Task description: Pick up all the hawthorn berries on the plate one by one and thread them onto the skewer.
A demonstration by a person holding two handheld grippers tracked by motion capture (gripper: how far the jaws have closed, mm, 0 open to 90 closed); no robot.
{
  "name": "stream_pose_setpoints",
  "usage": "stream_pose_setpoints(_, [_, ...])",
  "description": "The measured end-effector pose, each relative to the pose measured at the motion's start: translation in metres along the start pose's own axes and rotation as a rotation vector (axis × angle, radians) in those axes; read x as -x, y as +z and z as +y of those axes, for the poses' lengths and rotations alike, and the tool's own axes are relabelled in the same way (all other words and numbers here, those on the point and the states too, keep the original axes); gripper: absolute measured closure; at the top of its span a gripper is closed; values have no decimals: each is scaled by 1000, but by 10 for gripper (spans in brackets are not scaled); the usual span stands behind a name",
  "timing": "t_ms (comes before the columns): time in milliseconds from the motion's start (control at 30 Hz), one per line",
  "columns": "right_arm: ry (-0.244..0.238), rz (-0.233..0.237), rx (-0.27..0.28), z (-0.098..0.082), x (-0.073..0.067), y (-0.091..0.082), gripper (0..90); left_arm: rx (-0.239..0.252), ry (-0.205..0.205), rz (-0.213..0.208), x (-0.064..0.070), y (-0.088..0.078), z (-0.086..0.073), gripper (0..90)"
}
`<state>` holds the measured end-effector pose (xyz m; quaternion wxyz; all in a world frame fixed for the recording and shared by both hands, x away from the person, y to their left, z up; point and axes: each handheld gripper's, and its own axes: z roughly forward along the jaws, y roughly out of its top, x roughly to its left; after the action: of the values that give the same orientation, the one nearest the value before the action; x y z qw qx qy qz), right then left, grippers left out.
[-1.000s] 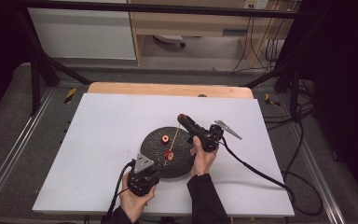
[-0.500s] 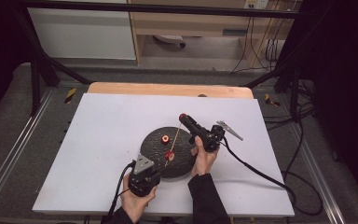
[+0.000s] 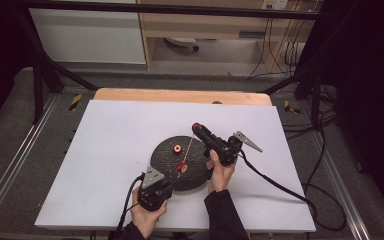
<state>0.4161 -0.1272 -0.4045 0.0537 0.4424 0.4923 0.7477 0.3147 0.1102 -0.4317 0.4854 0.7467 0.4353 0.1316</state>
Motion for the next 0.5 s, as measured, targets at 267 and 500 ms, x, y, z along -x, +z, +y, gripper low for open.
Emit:
stream_pose_setpoints(267, [10, 24, 15, -3, 1, -6, 648, 13, 34, 25, -5, -3, -2, 888])
stream_pose_setpoints(500, [-17, 60, 36, -4, -5, -10, 651, 31, 84, 36, -4, -5, -4, 889])
